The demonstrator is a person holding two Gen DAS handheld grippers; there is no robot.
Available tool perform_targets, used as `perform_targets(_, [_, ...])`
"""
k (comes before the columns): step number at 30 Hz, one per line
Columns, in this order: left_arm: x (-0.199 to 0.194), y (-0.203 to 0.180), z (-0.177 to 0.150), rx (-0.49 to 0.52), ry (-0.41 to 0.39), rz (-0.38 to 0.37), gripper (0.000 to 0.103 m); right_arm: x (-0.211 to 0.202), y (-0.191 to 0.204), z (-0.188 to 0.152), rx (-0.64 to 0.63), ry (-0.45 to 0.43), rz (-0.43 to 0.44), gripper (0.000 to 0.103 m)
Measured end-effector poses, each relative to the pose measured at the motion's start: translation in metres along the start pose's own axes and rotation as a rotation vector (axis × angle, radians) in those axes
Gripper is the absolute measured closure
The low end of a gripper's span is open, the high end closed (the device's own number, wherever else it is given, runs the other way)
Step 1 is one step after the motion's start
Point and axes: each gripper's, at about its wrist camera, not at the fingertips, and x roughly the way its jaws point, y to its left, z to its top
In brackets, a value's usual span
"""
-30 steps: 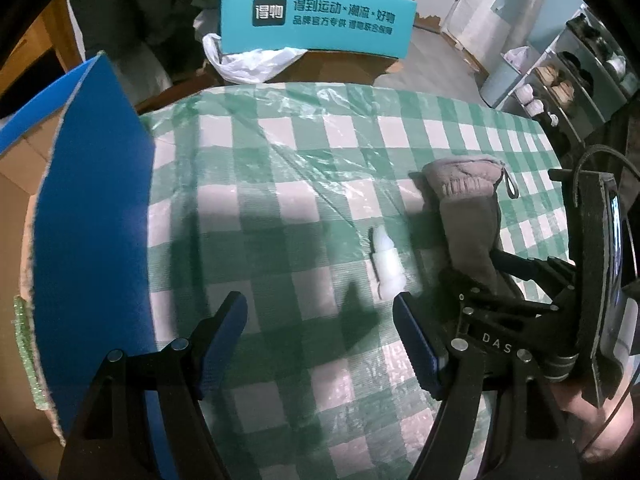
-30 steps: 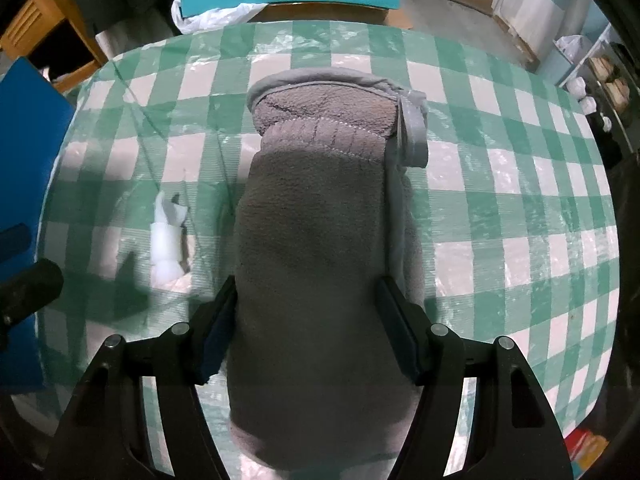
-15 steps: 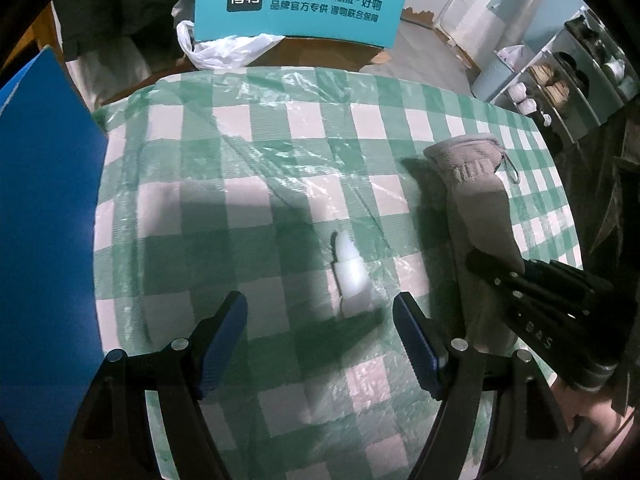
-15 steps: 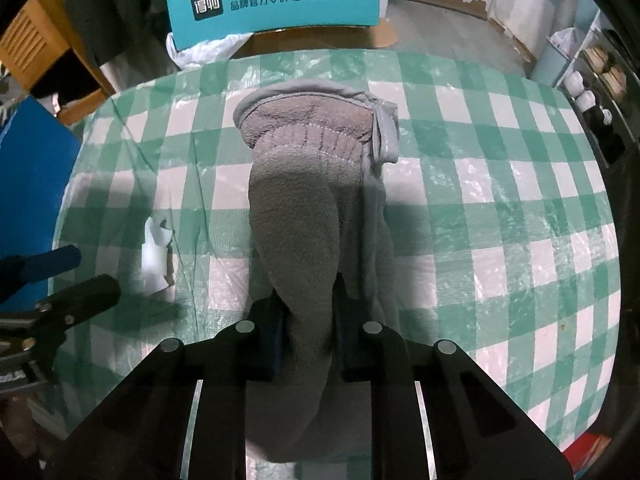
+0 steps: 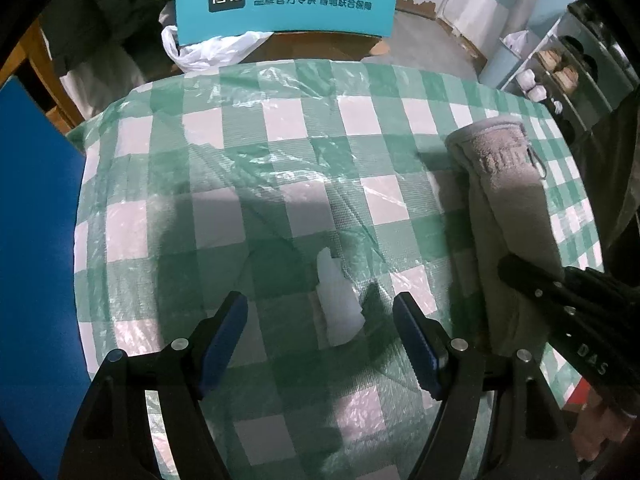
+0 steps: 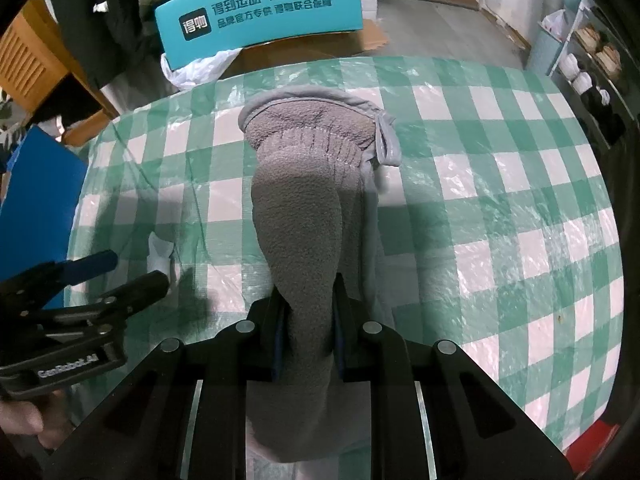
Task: Organize soft objects
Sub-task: 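Close the right tool on the taupe sock while the left tool reaches the small white item, then close the left tool on the small white item while the right tool holds the sock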
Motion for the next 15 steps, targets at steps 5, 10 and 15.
perform_targets(5, [0.0065,-0.0041,0.0003,0.005,0.014,0.011,0.036,-0.0032,-0.0042,-0.0003,0.023,-0.002,-0.008,0.087])
perform_targets(10, [0.0066,-0.0060,0.0014,0.020,0.000,0.035,0.050,-0.0063,-0.0004,0.0005,0.018,-0.006,-0.005,0.087])
perform_targets(15, [0.0064,-0.0022,0.0032,0.014,-0.004,0.026,0.075,-0.0084,0.0028,0.0012,0.015,-0.009,0.001,0.087])
